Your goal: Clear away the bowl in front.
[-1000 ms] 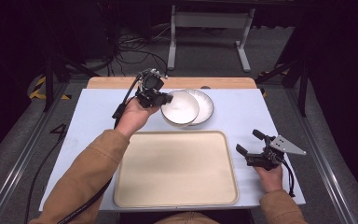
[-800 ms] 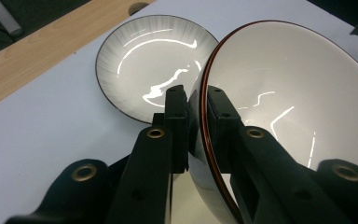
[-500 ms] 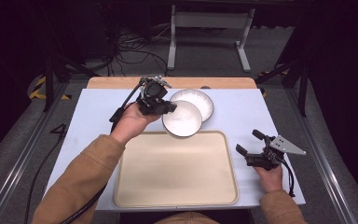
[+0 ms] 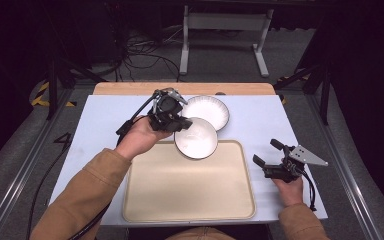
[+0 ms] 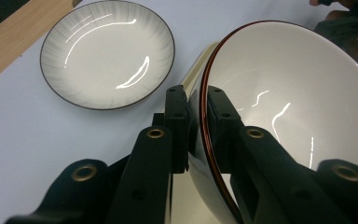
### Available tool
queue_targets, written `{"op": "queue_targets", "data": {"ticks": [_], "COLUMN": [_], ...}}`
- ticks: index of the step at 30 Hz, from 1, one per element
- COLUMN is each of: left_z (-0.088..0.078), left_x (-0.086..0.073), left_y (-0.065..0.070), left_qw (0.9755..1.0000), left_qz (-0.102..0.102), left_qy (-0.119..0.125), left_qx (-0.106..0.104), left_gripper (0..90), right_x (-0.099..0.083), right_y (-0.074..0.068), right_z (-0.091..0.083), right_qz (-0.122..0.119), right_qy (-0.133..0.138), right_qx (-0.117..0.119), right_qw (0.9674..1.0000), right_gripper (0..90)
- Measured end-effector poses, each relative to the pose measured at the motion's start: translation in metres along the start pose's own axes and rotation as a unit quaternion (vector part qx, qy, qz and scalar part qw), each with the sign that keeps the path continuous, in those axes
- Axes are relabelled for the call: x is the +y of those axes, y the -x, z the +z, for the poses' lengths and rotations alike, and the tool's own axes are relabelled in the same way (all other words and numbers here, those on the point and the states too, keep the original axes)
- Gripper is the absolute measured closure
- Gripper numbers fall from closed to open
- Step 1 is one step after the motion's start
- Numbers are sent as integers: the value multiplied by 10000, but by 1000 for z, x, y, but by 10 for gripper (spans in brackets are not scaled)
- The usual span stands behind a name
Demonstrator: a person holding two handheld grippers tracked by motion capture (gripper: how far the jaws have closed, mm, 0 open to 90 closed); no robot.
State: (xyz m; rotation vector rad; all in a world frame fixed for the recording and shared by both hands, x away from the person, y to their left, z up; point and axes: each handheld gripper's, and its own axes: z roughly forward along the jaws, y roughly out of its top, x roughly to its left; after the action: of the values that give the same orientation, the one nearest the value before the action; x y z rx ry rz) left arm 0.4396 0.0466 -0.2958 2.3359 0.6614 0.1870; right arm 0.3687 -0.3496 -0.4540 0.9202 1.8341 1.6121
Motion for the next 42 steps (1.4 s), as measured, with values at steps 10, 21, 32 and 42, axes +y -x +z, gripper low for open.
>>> {"op": "queue_targets", "data": {"ticks": [10,21,32,42], "left_z": [5,17,36,50], "left_x": [-8,-19,-33,-41], "left_y": [8,15,17,18], "left_qw": [9996,9986,9977,9964], "left_qz": [177,274,201,230], "left_qy": [-172,-323,-480,-631], "left_qx": [-148,-308,-431,-508], "left_gripper": [817,816,816,816], "right_x": [0,0,0,0], "right_y": [0,0,0,-1], "right_z": [0,1,1,0], "right_qz": [-1,1,14,20], "right_qy": [-20,-41,-34,-31], "right_qx": [21,81,78,74], "right_qw": [10000,10000,10000,10000], "right_gripper": [14,14,15,14]}}
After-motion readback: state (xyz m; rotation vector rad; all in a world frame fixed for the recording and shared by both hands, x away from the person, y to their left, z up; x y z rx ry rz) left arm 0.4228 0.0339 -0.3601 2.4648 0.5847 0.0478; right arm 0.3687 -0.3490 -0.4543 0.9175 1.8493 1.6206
